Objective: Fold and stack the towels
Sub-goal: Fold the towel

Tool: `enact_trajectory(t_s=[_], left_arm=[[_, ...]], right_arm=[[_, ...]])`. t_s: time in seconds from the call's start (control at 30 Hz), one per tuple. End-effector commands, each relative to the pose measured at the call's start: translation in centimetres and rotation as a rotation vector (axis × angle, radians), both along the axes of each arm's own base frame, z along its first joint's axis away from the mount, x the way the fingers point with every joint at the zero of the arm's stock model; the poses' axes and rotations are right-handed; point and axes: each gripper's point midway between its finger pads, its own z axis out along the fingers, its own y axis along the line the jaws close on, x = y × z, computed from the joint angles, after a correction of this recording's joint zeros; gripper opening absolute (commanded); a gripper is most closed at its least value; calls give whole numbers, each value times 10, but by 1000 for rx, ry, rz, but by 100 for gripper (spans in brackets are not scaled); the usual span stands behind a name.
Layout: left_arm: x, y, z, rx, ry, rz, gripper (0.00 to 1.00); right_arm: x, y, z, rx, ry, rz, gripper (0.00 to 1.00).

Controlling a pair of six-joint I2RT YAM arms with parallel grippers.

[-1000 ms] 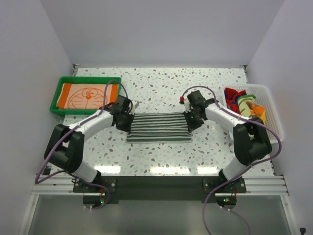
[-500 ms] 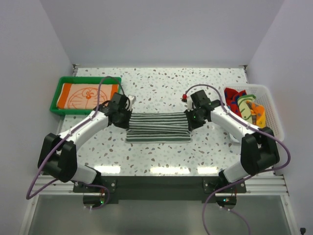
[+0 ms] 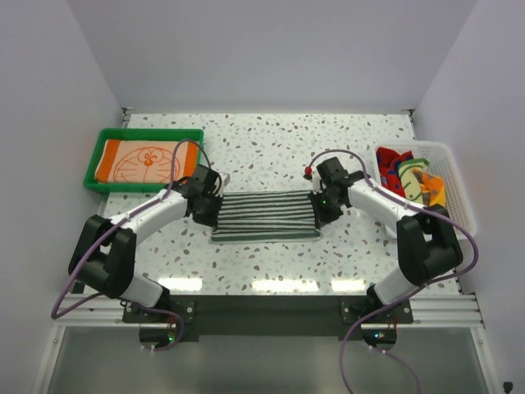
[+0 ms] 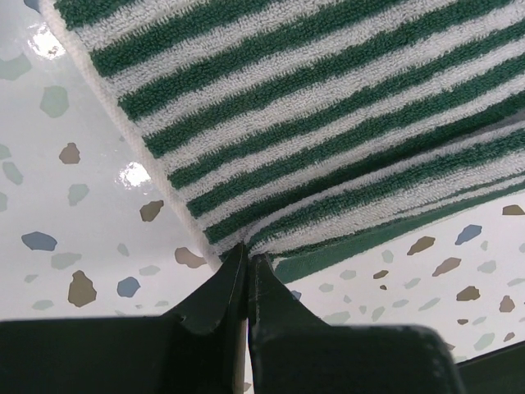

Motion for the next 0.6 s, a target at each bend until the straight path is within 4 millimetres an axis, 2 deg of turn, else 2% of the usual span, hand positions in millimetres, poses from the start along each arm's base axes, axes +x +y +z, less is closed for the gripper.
enact_trajectory(t_s=[0.0, 0.4, 0.57], left_arm=[[1, 6, 0, 24, -12, 40, 0], [2, 8, 7, 24, -22, 63, 0], [3, 7, 22, 10, -43, 76, 0]], right_arm=[[-3, -5, -1, -20, 18, -25, 0], [2, -2, 13, 3, -18, -39, 0], [1, -2, 28, 12, -43, -46, 0]])
